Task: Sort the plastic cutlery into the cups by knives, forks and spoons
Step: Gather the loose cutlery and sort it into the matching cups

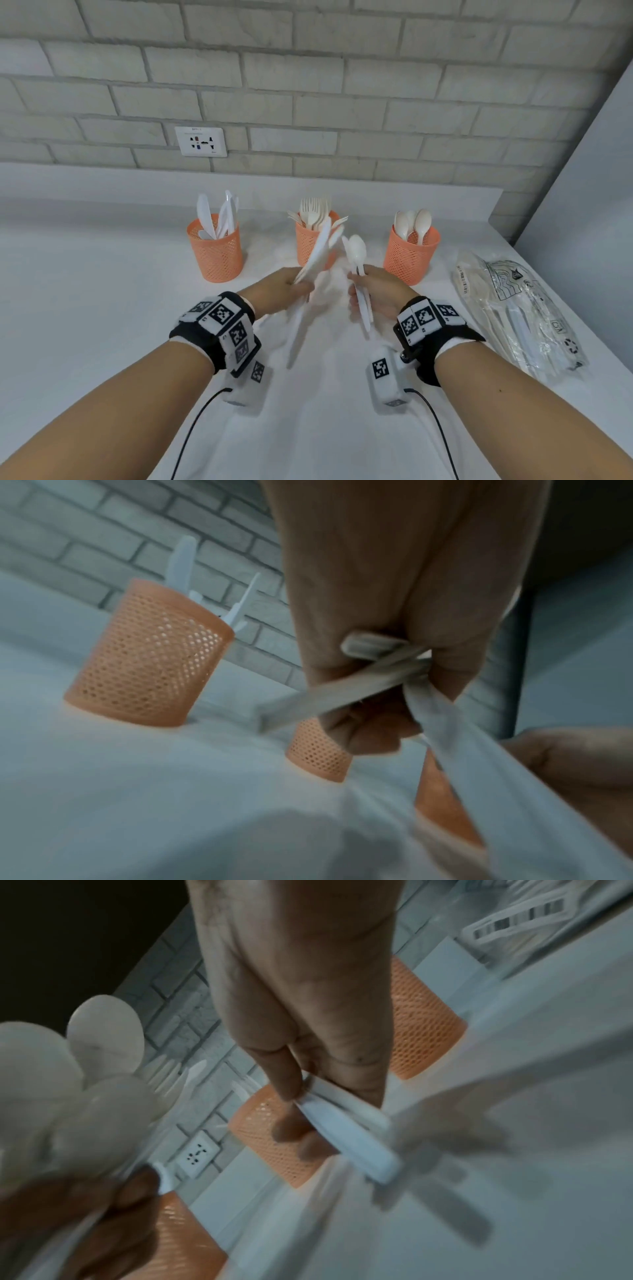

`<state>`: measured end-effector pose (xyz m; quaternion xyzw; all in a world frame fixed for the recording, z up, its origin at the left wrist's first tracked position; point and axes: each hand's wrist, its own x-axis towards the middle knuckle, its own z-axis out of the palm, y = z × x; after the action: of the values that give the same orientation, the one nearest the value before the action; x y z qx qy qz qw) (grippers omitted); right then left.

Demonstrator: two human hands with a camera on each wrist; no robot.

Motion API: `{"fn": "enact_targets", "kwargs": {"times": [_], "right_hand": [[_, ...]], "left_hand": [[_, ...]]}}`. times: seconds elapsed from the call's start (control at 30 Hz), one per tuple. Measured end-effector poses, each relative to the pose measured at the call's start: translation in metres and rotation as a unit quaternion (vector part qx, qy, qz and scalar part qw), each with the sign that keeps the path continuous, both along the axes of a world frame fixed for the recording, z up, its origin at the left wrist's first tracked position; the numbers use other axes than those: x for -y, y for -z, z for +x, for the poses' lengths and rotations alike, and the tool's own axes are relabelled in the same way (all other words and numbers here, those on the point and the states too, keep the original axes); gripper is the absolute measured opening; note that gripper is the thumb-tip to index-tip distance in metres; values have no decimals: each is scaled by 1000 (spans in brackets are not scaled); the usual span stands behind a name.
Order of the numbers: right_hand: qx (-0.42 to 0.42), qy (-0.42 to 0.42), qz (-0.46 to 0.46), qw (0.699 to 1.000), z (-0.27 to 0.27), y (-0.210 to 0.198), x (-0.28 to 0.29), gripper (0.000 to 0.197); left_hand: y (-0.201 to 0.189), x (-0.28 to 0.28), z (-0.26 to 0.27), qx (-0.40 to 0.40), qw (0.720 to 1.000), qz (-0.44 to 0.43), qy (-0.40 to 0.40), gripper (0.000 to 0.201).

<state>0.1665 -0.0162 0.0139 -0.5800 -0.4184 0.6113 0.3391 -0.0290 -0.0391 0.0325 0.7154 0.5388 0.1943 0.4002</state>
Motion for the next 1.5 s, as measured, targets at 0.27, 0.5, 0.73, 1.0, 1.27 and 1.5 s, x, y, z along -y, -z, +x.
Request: {"fn": "enact_targets", "kwargs": {"times": [0.27, 0.5, 0.73, 1.0, 1.27, 1.5], "right_hand": [[-15, -56, 162, 985, -44, -41, 9, 7], [-30, -40, 202, 978, -57, -48, 8, 22], [15, -71, 206, 976, -67, -47, 4, 27], [14, -58, 176, 983, -64, -62, -2, 37], [52, 82, 320, 942, -65, -75, -12, 17], [155, -87, 286, 942, -76, -70, -9, 15]], "left_hand": [[-8, 0, 16, 413, 901, -116, -64, 31], [-12, -2, 17, 479, 868, -94, -89, 32], [-17, 3, 22, 494, 861, -105, -64, 29], [-17, 0, 14, 487, 863, -110, -76, 23], [-17, -7, 5, 449, 885, -78, -96, 21], [-17, -8, -2, 449, 887, -82, -75, 18]]}}
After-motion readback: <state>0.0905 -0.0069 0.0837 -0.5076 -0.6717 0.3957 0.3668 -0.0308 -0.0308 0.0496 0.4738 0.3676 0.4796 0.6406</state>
